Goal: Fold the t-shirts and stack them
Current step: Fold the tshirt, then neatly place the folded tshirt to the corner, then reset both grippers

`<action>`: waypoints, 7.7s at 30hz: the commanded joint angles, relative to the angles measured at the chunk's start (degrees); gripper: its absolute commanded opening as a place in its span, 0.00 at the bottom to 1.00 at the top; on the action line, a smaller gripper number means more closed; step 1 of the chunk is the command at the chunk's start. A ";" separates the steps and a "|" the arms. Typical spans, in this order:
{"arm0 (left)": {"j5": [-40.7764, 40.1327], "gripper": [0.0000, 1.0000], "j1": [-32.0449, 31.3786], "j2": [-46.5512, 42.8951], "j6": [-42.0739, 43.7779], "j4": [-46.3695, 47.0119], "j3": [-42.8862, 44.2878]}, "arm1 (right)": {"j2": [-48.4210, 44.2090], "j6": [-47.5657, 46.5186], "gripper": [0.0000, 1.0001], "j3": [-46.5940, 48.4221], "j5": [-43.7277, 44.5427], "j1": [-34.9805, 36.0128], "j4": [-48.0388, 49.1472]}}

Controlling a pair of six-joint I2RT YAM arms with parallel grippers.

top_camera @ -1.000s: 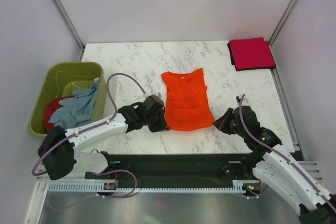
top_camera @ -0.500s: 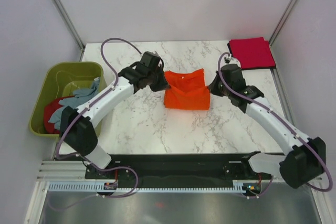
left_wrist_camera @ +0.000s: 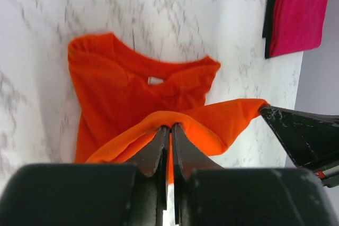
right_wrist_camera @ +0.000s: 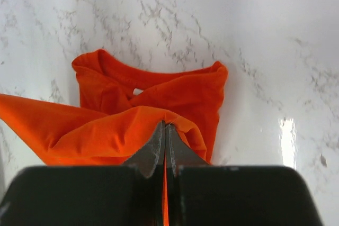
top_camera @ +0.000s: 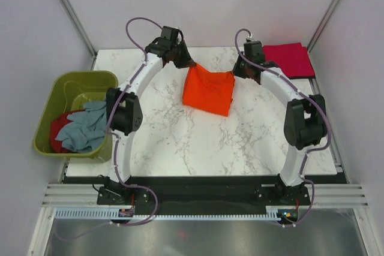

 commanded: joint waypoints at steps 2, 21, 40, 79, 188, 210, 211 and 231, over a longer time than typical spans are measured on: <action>7.65 0.15 1.93 10.31 5.36 7.62 11.96 | 8.69 -0.84 0.00 9.19 -2.58 -1.82 2.66; 10.74 0.41 3.44 -2.23 16.70 20.31 -13.95 | 7.91 -2.15 0.55 -2.55 -12.86 -5.16 11.97; -0.05 0.44 -3.51 -5.93 13.28 22.34 -29.95 | 17.50 2.84 0.22 -10.81 -15.15 -8.58 29.52; 1.16 0.50 -1.49 1.71 13.18 15.58 -18.72 | -1.74 -2.34 0.33 -26.46 -21.65 -1.91 14.08; 10.92 0.52 -1.66 -43.38 19.69 4.14 -51.23 | 17.48 -58.15 0.00 35.74 11.04 -18.69 0.20; 9.16 0.53 -1.75 -47.24 21.01 7.03 -51.49 | 16.55 -51.12 0.98 29.89 19.63 -16.16 21.66; 8.38 0.53 -1.58 -47.77 21.71 7.48 -51.14 | 14.53 -51.20 0.98 27.26 24.52 -12.49 20.08; 11.61 1.00 -1.14 -70.79 17.68 6.60 -52.72 | -48.67 0.56 0.98 -22.23 -11.45 -1.12 -11.05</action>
